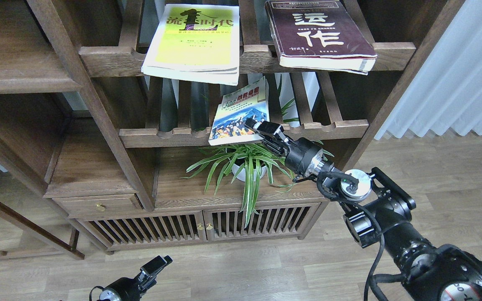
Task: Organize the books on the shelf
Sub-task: 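Pull the book off the shelf and lower it toward the left gripper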
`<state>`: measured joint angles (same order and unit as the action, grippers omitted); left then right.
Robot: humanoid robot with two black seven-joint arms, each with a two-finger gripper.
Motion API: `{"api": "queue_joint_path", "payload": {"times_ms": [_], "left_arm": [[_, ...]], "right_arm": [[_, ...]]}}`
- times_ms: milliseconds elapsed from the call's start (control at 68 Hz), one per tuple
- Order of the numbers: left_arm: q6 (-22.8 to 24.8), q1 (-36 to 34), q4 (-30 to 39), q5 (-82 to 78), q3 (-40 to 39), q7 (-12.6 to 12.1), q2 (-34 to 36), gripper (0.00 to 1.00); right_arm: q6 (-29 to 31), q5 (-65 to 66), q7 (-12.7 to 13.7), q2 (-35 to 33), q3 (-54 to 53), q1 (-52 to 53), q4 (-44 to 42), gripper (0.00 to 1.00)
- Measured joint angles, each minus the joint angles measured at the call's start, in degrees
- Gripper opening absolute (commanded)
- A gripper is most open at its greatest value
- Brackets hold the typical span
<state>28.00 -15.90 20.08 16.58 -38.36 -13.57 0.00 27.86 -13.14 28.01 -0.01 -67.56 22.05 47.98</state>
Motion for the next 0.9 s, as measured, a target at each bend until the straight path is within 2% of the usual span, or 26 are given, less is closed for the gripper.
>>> {"api": "queue_joint_path", "payload": {"times_ms": [118, 147, 235, 441, 603, 735, 809, 823, 897], "left_arm": [[0.0, -0.17, 0.54, 2.02, -0.12, 0.13, 0.0, 1.0], [0.0, -0.41, 1.11, 2.72, -0.13, -0.05, 0.0, 1.0], [0.0, -0.69, 1.86, 2.99, -0.05, -0.44, 0.01, 1.0], [0.0, -0.47, 4.59, 3.07, 0.76, -0.47, 0.01, 1.0], [0.0, 2.74, 15.22, 3.32, 0.14, 0.41, 1.44, 1.0], [0.0, 4.77, 24.7, 5.77, 0.02, 2.51, 3.33, 1.0], [0.0, 5.11, 27.27, 7.85, 0.14, 3.9, 4.22, 1.0], [0.0, 5.24, 28.21, 9.38, 0.44, 4.87, 5.28, 1.0], [0.0, 5.5, 28.94, 10.68, 0.75, 5.72, 6.42, 1.0]], "right_arm": [[0.17, -0.92, 0.01, 0.01, -0.93, -8.51, 10.84, 0.03], [0.17, -1.69, 0.0, 0.01, -0.99, -13.3, 15.42, 0.03], [0.18, -2.26, -0.02, 0.01, -1.04, -18.54, 18.36, 0.03], [0.17, -2.84, -0.02, 0.0, -0.71, -26.93, 18.91, 0.03], [0.15, -2.9, -0.03, 0.0, 0.29, -29.43, 17.49, 0.03], [0.15, -3.39, -0.01, 0.02, 2.62, -29.62, 14.85, 0.03], [0.14, -4.79, -0.03, 0.01, 3.79, -29.62, 13.77, 0.03], [0.14, -5.88, -0.03, 0.01, 4.56, -29.62, 13.2, 0.03], [0.14, -6.82, -0.03, 0.01, 5.27, -29.62, 12.55, 0.03]]}}
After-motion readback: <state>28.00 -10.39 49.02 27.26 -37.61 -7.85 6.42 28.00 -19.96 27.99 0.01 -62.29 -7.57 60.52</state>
